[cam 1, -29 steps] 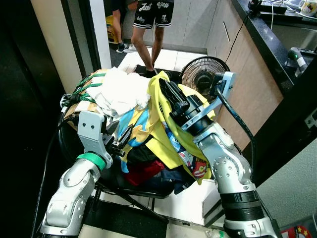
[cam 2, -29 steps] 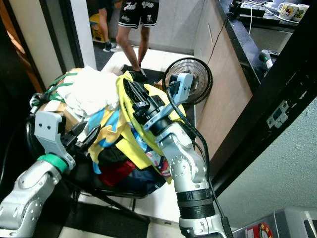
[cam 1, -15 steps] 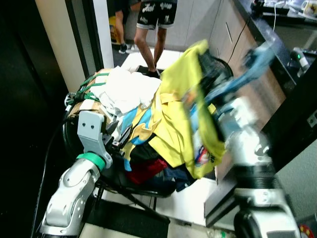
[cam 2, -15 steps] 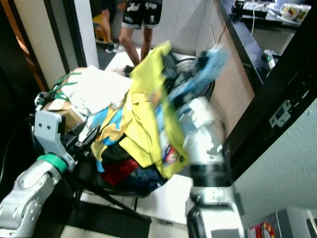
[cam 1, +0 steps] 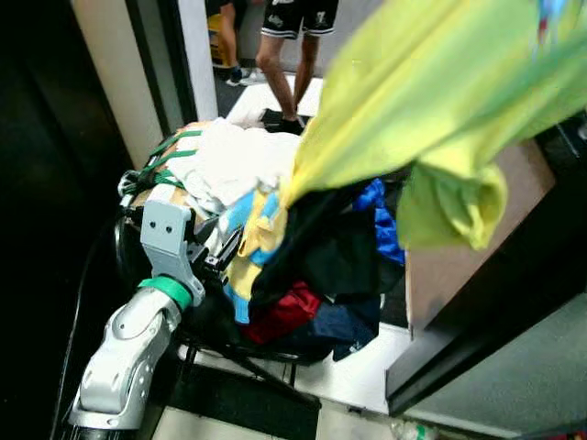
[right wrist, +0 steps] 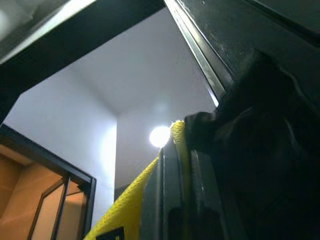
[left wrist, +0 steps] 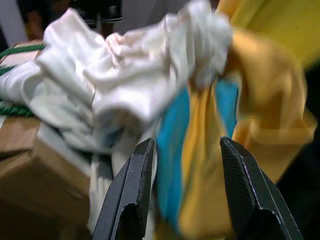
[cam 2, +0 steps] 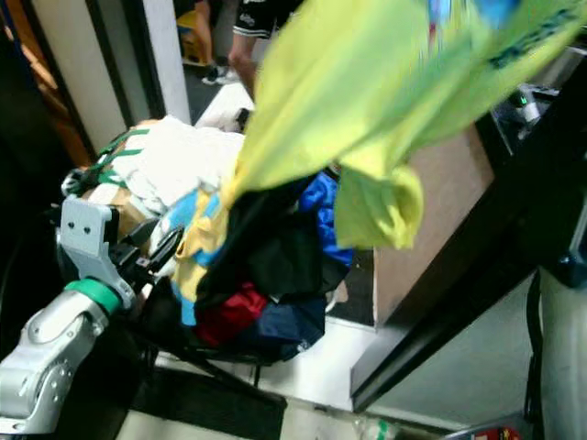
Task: Clothes washing
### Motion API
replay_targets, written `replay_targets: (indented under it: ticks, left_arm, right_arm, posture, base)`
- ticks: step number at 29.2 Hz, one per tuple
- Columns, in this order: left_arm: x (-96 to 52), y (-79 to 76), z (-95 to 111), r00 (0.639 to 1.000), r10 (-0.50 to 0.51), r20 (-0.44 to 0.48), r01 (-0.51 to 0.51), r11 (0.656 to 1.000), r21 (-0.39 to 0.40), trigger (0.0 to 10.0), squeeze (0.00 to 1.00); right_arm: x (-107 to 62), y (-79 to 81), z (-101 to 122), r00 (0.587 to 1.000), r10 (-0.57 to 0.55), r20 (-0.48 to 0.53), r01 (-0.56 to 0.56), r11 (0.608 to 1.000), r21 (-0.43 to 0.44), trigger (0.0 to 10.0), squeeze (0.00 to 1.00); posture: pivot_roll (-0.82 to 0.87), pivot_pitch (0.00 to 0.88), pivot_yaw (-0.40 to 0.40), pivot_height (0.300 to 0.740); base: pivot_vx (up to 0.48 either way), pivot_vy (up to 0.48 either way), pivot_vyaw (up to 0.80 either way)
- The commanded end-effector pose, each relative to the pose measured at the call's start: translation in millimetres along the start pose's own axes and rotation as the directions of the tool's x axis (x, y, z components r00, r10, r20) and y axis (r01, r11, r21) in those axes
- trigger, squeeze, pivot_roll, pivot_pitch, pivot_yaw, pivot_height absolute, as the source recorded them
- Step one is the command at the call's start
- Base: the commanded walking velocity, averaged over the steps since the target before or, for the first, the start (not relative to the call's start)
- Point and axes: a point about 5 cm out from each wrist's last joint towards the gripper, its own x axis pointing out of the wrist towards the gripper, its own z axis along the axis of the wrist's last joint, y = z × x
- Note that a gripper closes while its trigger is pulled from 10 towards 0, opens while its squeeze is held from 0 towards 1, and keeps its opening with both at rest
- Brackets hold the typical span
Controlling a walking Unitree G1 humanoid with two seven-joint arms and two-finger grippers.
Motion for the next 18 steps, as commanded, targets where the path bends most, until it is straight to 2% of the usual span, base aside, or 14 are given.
replay_targets:
  ticks: [1, 2, 4, 5, 6, 7, 8, 9, 11, 13, 15, 16, 18]
  left_arm:
    - [0.0, -0.2, -6.1, 0.999, -0.007, -0.032, 0.007, 1.0, -0.008, 10.0, 0.0]
    - [0.0, -0.2, -6.1, 0.999, -0.007, -0.032, 0.007, 1.0, -0.008, 10.0, 0.0]
    - [0.5, -1.4, -6.6, 0.999, -0.015, -0.034, 0.015, 1.0, -0.008, 10.0, 0.0]
    - [0.5, -1.4, -6.6, 0.999, -0.015, -0.034, 0.015, 1.0, -0.008, 10.0, 0.0]
    - [0.7, -2.5, -7.0, 0.999, -0.02, -0.037, 0.02, 1.0, -0.005, 10.0, 0.0]
    - [0.5, -3.8, -7.5, 0.999, -0.026, -0.039, 0.026, 1.0, -0.003, 10.0, 0.0]
    - [0.2, -4.0, -7.5, 0.999, -0.026, -0.04, 0.026, 1.0, -0.003, 10.0, 0.0]
    - [0.2, -4.0, -7.5, 0.999, -0.026, -0.04, 0.026, 1.0, -0.003, 10.0, 0.0]
    - [-0.2, -4.3, -7.7, 0.999, -0.027, -0.04, 0.027, 1.0, -0.005, 10.0, 0.0]
    - [-0.2, -4.3, -7.7, 0.999, -0.027, -0.04, 0.027, 1.0, -0.005, 10.0, 0.0]
    - [-0.9, -4.9, -8.3, 0.999, -0.03, -0.04, 0.029, 1.0, -0.007, 10.0, 0.0]
    - [-0.9, -4.9, -8.3, 0.999, -0.03, -0.04, 0.029, 1.0, -0.007, 10.0, 0.0]
    - [-0.7, -5.6, -8.4, 0.999, -0.032, -0.039, 0.032, 0.999, -0.009, 10.0, 0.0]
  right_arm:
    - [-31.5, 4.5, -47.3, 0.981, 0.048, -0.19, -0.041, 0.998, 0.044, 10.0, 0.0]
    - [-31.5, 4.5, -47.3, 0.981, 0.048, -0.19, -0.041, 0.998, 0.044, 10.0, 0.0]
    - [-62.1, 10.5, -81.9, 0.939, 0.089, -0.332, -0.067, 0.995, 0.077, 10.0, 0.0]
    - [-62.1, 10.5, -81.9, 0.939, 0.089, -0.332, -0.067, 0.995, 0.077, 10.0, 0.0]
    - [-85.8, 15.8, -101.7, 0.905, 0.116, -0.409, -0.078, 0.991, 0.107, 10.0, 0.0]
    - [-124.3, 26.9, -125.4, 0.851, 0.157, -0.501, -0.086, 0.983, 0.163, 10.0, 0.0]
    - [-137.9, 31.8, -131.4, 0.833, 0.172, -0.525, -0.084, 0.979, 0.188, 10.0, 0.0]
    - [-137.9, 31.8, -131.4, 0.833, 0.172, -0.525, -0.084, 0.979, 0.188, 10.0, 0.0]
    - [-161.0, 37.1, -143.8, 0.811, 0.175, -0.559, -0.047, 0.97, 0.237, 10.0, 0.0]
    - [-161.0, 37.1, -143.8, 0.811, 0.175, -0.559, -0.047, 0.97, 0.237, 10.0, 0.0]
    - [-199.5, 50.1, -155.8, 0.774, 0.208, -0.598, 0.003, 0.943, 0.332, 10.0, 0.0]
    - [-199.5, 50.1, -155.8, 0.774, 0.208, -0.598, 0.003, 0.943, 0.332, 10.0, 0.0]
    - [-247.0, 74.2, -159.2, 0.678, 0.329, -0.657, 0.01, 0.89, 0.456, 10.0, 0.0]
  posture:
    - [0.07, 0.0, 0.056, 0.74]
    - [0.07, 0.0, 0.056, 0.74]
    - [0.07, 0.0, 0.059, 0.74]
    - [0.07, 0.0, 0.059, 0.74]
    - [0.07, 0.0, 0.059, 0.74]
    - [0.07, 0.0, 0.055, 0.74]
    - [0.07, 0.0, 0.055, 0.74]
    - [0.07, 0.0, 0.055, 0.74]
    - [0.07, 0.0, 0.055, 0.74]
    - [0.07, 0.0, 0.055, 0.74]
    - [0.07, 0.0, 0.051, 0.74]
    - [0.07, 0.0, 0.051, 0.74]
    - [0.07, 0.0, 0.046, 0.74]
  base:
    - [0.0, 0.0, 0.0]
    - [0.0, 0.0, 0.0]
    - [0.0, 0.0, 0.0]
    - [0.0, 0.0, 0.0]
    - [0.0, 0.0, 0.0]
    - [0.0, 0.0, 0.0]
    - [0.0, 0.0, 0.0]
    - [0.0, 0.0, 0.0]
    - [0.0, 0.0, 0.0]
    - [0.0, 0.0, 0.0]
    - [0.0, 0.0, 0.0]
    - [0.0, 0.0, 0.0]
    - [0.0, 0.0, 0.0]
